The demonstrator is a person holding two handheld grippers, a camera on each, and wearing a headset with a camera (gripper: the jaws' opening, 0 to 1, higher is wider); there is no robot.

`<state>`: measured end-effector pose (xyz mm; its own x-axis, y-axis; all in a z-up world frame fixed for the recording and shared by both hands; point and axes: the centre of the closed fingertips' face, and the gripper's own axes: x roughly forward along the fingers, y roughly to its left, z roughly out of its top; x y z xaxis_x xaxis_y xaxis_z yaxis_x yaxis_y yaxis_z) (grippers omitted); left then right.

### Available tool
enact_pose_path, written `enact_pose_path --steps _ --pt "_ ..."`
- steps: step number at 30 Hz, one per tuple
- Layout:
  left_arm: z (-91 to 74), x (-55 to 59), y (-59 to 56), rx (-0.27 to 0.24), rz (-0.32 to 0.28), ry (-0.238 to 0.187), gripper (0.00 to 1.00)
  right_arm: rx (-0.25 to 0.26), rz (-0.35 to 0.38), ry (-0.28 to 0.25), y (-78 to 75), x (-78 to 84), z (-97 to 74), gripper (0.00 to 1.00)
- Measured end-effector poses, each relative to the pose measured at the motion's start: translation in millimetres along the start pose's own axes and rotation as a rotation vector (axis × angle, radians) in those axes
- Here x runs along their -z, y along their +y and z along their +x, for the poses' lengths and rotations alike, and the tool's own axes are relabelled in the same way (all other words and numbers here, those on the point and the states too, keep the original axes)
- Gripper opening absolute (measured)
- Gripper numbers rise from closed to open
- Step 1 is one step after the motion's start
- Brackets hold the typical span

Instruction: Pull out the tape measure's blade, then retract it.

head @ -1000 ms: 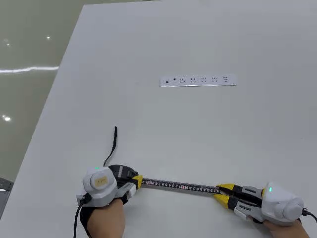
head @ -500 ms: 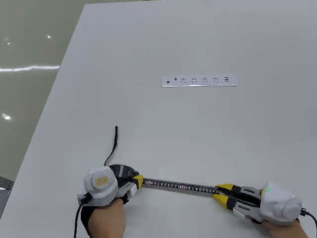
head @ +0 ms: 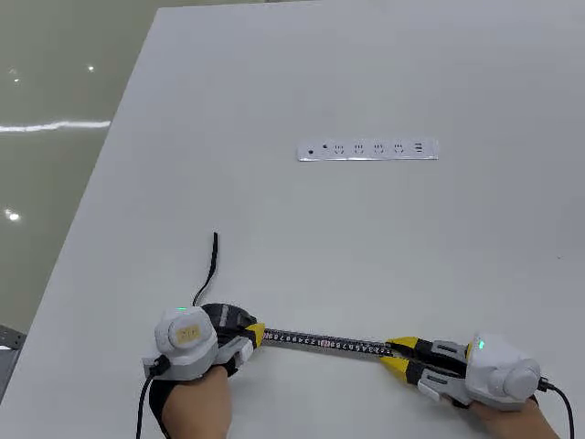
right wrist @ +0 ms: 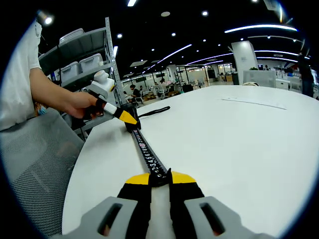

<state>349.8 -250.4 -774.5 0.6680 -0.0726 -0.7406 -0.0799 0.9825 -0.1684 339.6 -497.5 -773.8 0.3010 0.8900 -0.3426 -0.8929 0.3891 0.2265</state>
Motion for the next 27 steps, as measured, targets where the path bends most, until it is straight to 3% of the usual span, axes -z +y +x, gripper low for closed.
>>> enact_pose_path --steps 18,27 --pt "-0.4 -0.2 -0.3 0.003 0.004 0.005 0.67 -0.037 0.001 0.01 8.4 -4.7 24.1 0.12" --pt "-0.8 -0.4 -0.8 0.003 0.003 0.006 0.66 -0.042 -0.002 0.013 9.2 -6.9 27.3 0.12"
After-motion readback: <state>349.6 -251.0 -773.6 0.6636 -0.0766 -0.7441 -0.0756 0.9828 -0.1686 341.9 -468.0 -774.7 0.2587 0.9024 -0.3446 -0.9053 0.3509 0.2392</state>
